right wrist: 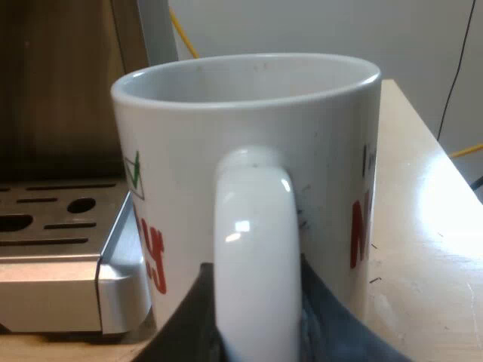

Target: Remove mug from coffee machine

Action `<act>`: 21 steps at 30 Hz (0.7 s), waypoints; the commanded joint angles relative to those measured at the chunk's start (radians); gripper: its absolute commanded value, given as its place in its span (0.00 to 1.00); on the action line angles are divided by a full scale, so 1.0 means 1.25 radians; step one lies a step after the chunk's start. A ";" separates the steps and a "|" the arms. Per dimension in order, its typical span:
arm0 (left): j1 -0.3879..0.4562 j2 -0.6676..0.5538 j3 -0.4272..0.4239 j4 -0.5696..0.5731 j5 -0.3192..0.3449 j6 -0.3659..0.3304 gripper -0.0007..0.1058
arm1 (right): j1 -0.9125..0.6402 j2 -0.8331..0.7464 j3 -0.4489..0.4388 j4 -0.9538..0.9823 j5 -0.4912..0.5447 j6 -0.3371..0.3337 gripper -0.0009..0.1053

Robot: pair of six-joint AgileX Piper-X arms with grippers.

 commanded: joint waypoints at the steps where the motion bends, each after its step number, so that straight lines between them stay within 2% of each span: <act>1: -0.012 0.008 -0.001 -0.011 -0.002 -0.003 0.68 | -0.002 -0.008 0.033 -0.041 0.007 -0.009 0.01; 6: -0.012 0.008 -0.001 -0.014 -0.005 -0.003 0.68 | -0.002 -0.007 0.044 -0.052 0.012 -0.015 0.01; 9: -0.012 0.008 -0.001 -0.014 -0.005 -0.003 0.68 | -0.002 -0.007 0.044 -0.052 0.016 -0.049 0.01; 15: -0.012 0.008 -0.001 -0.014 -0.005 -0.003 0.68 | -0.002 0.036 0.029 -0.052 0.023 -0.031 0.01; 21: -0.012 0.008 -0.001 -0.014 -0.005 -0.003 0.68 | -0.002 0.146 0.015 -0.124 0.023 -0.028 0.01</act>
